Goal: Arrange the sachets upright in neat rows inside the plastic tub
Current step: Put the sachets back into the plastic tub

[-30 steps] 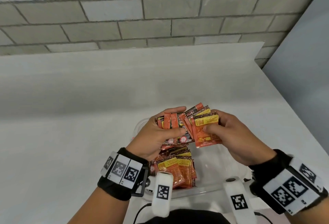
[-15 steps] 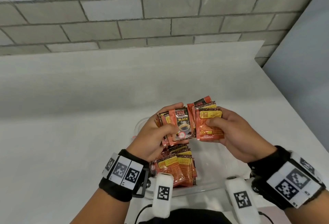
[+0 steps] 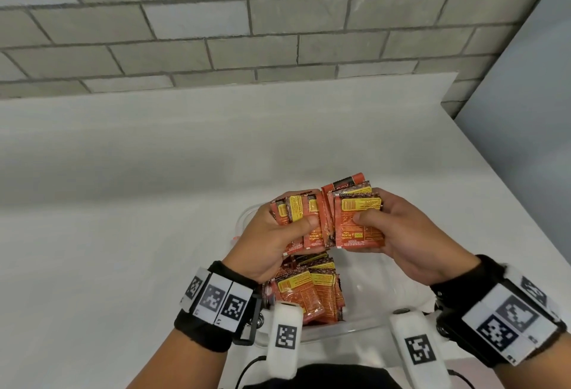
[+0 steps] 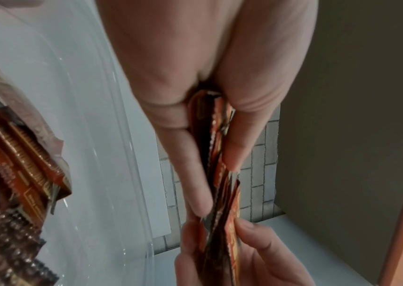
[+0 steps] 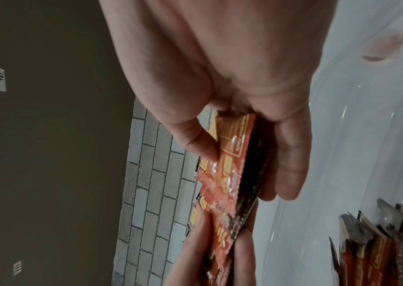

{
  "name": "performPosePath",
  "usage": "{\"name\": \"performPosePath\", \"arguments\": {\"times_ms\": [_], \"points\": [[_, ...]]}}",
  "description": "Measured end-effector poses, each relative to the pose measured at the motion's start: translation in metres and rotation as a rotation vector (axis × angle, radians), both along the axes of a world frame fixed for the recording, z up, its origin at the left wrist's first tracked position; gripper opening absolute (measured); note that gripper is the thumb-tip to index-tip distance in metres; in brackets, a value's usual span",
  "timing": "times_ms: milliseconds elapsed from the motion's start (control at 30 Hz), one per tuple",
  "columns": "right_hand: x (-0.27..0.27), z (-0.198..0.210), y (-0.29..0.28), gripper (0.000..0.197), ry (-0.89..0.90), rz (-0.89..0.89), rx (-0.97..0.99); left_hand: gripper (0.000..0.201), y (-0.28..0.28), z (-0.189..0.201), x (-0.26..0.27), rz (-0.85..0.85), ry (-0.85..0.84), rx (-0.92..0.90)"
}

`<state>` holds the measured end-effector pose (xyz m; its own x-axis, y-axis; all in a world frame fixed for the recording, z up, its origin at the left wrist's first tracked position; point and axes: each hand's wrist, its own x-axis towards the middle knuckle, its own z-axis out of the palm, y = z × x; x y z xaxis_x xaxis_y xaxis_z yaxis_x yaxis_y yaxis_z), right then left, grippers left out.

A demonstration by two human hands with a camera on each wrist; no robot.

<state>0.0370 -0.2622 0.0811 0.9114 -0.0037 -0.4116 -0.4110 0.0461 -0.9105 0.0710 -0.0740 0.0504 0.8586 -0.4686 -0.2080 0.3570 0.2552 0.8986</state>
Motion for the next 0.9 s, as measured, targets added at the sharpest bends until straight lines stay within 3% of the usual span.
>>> {"name": "performPosePath", "arguments": {"times_ms": [100, 267, 433, 600, 767, 900], "points": [[0.0, -0.001, 0.001, 0.028, -0.004, -0.006, -0.005, 0.03, 0.0, -0.001, 0.0, 0.023, -0.02, 0.01], [0.003, 0.002, -0.004, 0.029, -0.045, -0.038, 0.012, 0.023, 0.003, 0.002, 0.003, 0.011, 0.182, -0.094], [0.009, 0.008, -0.008, 0.03, -0.066, -0.017, 0.044, 0.009, 0.003, 0.001, 0.006, -0.022, 0.114, 0.019], [0.012, 0.012, -0.01, 0.03, -0.057, 0.024, 0.041, 0.043, 0.001, 0.002, 0.006, -0.034, 0.044, 0.086], [0.012, 0.011, -0.006, 0.03, -0.048, 0.031, 0.071, 0.046, 0.0, 0.003, 0.007, 0.031, 0.033, 0.024], [0.013, 0.009, -0.005, 0.03, -0.035, -0.009, 0.113, 0.022, 0.005, 0.004, 0.01, 0.044, 0.081, -0.028]]}}
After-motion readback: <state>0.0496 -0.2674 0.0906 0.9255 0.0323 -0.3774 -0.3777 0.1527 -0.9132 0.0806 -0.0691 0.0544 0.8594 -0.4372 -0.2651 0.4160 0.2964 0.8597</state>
